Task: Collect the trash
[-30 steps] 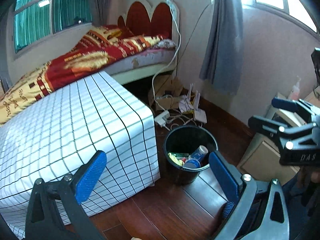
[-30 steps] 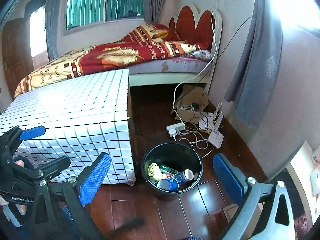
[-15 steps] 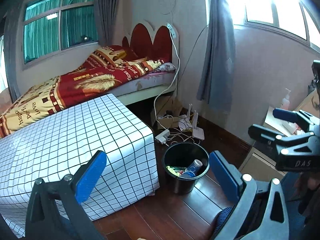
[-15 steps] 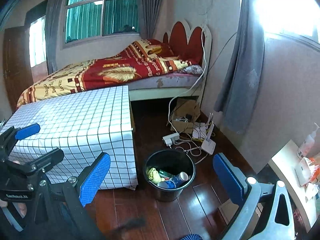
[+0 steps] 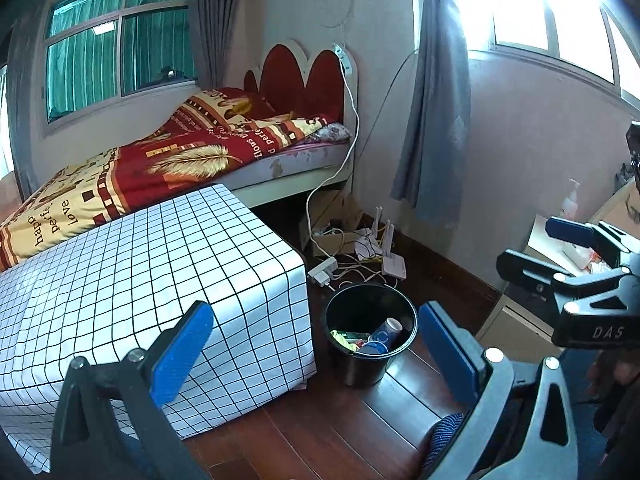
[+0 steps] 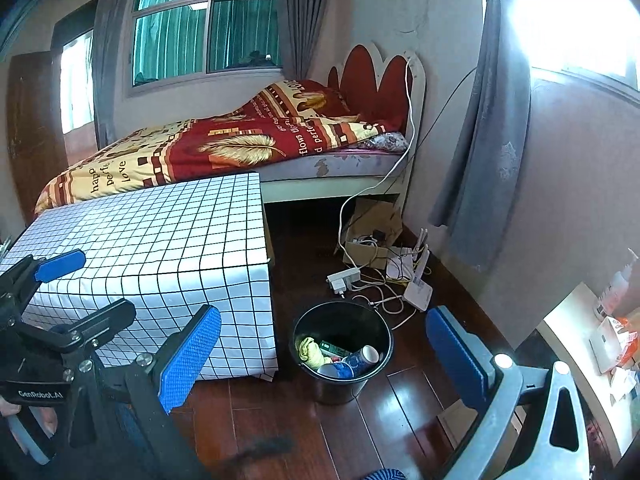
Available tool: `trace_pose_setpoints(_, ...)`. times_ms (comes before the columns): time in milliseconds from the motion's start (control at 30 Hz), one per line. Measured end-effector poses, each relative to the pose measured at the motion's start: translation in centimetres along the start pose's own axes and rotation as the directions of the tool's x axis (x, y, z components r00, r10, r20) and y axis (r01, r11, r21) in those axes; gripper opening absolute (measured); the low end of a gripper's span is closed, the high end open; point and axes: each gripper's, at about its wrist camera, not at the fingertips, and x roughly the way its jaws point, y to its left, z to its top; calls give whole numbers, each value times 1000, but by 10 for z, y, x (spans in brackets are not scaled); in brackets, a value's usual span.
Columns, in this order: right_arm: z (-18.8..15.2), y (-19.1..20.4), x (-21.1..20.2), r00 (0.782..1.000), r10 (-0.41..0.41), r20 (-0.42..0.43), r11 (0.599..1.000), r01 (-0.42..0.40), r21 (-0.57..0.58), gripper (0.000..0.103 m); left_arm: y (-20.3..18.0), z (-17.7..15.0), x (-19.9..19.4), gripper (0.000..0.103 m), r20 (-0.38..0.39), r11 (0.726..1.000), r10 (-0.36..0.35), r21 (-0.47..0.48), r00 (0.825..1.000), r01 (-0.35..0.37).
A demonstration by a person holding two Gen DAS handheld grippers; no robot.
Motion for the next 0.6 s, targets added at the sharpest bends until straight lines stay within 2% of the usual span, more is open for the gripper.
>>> trace_pose_setpoints(600, -3, -8, 1, 1000, -11, -1, 1000, 11, 14, 103, -6, 1, -2, 103, 3, 1000, -7, 8, 1000, 7)
